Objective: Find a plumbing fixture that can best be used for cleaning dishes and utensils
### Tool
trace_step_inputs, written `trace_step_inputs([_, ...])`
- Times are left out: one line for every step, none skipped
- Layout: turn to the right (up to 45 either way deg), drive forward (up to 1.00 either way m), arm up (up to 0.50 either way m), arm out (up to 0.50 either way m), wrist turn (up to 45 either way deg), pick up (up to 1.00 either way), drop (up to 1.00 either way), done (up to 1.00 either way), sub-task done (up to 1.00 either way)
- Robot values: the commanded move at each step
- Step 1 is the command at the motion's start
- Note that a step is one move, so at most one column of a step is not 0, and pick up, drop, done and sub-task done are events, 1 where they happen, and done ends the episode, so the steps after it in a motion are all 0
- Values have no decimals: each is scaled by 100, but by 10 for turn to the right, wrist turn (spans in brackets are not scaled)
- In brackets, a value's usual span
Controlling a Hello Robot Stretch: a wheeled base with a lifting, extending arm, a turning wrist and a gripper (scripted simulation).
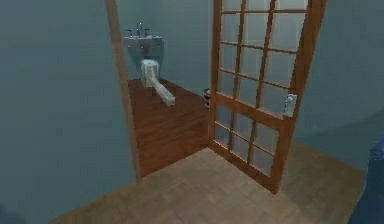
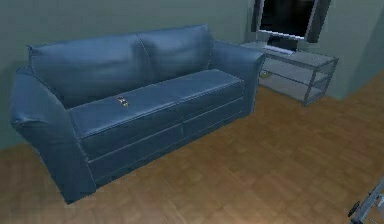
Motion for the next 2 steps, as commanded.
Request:
trace_step_inputs([0,100,0,0,0,0,0,0,0])
trace_step_inputs([0,90,0,0,0,0,0,0,0])
